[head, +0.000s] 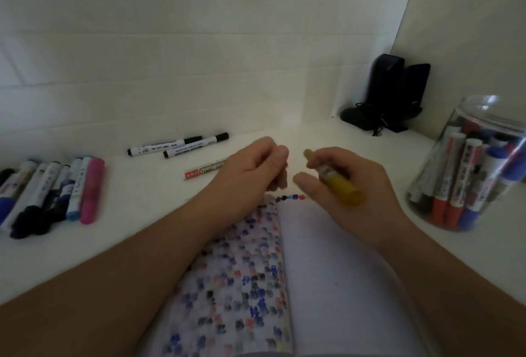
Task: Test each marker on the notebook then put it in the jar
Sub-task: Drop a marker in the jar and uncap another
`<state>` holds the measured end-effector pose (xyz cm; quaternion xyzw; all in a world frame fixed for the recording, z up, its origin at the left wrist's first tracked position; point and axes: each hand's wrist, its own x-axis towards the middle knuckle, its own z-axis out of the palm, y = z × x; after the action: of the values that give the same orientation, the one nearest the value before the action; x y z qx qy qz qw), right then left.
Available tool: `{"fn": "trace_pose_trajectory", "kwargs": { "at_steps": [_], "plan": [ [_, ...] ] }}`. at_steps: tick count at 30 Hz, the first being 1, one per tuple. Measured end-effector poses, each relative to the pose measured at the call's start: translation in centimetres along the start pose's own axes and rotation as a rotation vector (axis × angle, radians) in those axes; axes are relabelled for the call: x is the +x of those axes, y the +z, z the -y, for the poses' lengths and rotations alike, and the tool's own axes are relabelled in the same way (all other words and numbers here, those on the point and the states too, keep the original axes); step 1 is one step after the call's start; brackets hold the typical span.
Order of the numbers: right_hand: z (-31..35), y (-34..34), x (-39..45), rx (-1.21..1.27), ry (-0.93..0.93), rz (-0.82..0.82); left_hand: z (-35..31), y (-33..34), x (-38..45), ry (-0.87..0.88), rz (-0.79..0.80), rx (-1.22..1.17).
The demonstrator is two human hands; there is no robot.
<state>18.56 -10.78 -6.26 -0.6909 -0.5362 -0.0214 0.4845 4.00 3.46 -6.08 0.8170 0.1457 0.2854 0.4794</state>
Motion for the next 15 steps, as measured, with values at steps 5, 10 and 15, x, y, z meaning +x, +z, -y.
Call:
{"fn": "trace_pose_trajectory", "kwargs": {
  "at_steps": [5, 10, 15],
  "plan": [
    [1.1, -0.6, 0.5, 0.747, 0.507, 0.029, 0.0, 0.1, 0.1, 0.172, 0.116, 0.383],
    [1.6, 1.0, 0.1, 0.704, 0.483, 0.009, -0.1, 2.0, -0.4, 0.235, 0.234, 0.472],
    [1.8, 1.2, 0.1, 0.689, 0.402, -0.011, 0.0, 1.6, 0.1, 0.223, 0.29, 0.48]
  ]
}}
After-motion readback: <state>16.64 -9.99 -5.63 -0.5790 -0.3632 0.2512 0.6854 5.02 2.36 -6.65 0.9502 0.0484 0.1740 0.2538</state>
